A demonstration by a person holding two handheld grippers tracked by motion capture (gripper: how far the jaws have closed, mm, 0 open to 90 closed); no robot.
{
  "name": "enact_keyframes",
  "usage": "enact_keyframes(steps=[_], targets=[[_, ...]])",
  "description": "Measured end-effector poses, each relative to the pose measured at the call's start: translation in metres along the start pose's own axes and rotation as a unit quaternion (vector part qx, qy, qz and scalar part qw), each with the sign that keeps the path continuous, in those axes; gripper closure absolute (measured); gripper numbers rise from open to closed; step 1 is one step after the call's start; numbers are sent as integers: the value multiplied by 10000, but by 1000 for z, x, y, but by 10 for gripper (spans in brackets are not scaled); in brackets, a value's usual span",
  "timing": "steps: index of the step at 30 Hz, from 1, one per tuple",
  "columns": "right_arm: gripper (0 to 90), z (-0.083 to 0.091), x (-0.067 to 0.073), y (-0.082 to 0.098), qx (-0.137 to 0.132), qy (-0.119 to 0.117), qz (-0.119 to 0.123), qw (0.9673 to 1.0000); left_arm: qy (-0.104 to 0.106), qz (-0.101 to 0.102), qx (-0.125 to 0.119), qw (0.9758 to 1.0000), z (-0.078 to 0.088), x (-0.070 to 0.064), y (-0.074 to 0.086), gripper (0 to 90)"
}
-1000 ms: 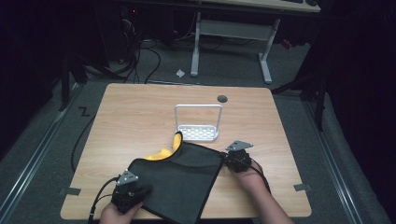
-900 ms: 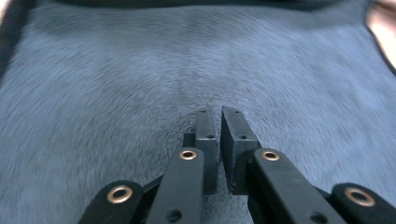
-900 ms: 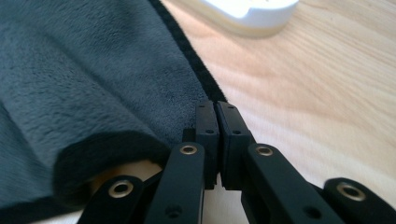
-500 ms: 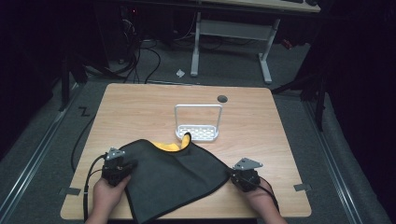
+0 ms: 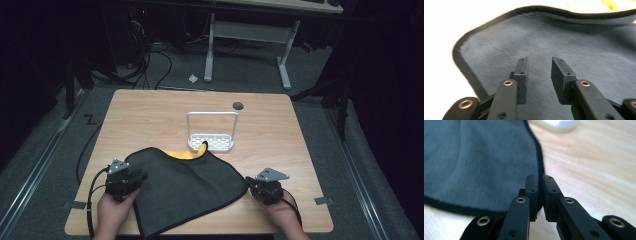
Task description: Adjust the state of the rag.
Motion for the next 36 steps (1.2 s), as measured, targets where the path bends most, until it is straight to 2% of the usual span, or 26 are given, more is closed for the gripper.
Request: enact_keyframes(steps=[1, 2, 4, 5, 6, 7, 11, 12, 13, 14, 15, 19, 21, 23, 24, 27, 30, 32, 35, 36], targets=[[841, -1, -1, -4, -44, -12, 13, 10000, 0, 0, 0, 10000, 0, 0, 0, 658], [841, -3, -1, -7, -61, -36, 34, 10000, 98, -137, 122, 9998, 0, -10, 6, 656], [841, -6, -1, -12, -79, -55, 90, 9999, 160, -154, 157, 9996, 0, -15, 9, 657], [844, -14, 2, -21, -90, -123, 172, 9997, 282, -153, 245, 9992, -2, -24, 15, 663], [844, -14, 2, -21, -90, -123, 172, 9997, 282, -153, 245, 9992, -2, -24, 15, 668], [848, -25, 4, -31, -70, -134, 252, 9996, 319, -196, 370, 9986, -5, -30, 22, 677], [852, -49, 9, -38, 131, -231, 300, 9992, 234, -279, 360, 9987, -4, -34, 28, 690], [852, -49, 9, -38, 131, -231, 300, 9992, 234, -279, 360, 9987, -4, -34, 28, 700], [853, -59, 10, -34, 266, -194, 354, 9988, 172, -417, 345, 9984, -4, -33, 28, 713], [855, -63, 10, -29, 361, -152, 402, 9984, 172, -417, 345, 9984, -4, -33, 28, 730], [857, -62, 10, -27, 290, -142, 426, 9986, 122, -409, 346, 9985, -5, -30, 27, 738], [859, -52, 4, -19, 310, -31, 395, 9987, 123, -328, 295, 9990, -8, -24, 23, 745], [861, -35, -3, -4, 308, -2, 288, 9991, 153, -300, 224, 9992, -15, -21, 17, 745], [861, -29, -5, 1, 299, 1, 230, 9993, 167, -327, 209, 9991, -18, -21, 14, 746], [861, -17, -7, 11, 247, -55, 103, 9996, 161, -394, 204, 9989, -20, -20, 12, 750], [858, -6, -6, 20, 224, -135, -81, 9996, 157, -497, 199, 9984, -26, -20, 8, 750], [846, -7, -6, 10, 107, -63, 30, 9999, 126, -463, 242, 9986, -24, -20, 8, 722], [846, -14, -10, -7, 9, -6, 66, 10000, 105, -369, 153, 9991, -18, -18, 4, 707], [846, -35, -13, -31, -103, 16, 70, 9999, 130, -256, 110, 9995, -18, -12, 0, 704], [846, -35, -13, -31, -103, 16, 70, 9999, 130, -256, 110, 9995, -18, -12, 0, 704]])
Point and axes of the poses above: each handheld gripper's, and its own axes: z roughly backward along the jaws, y roughly out of its underside, x roughly to its left, the point moved 10 cm from there along -z, roughly forward along the jaws
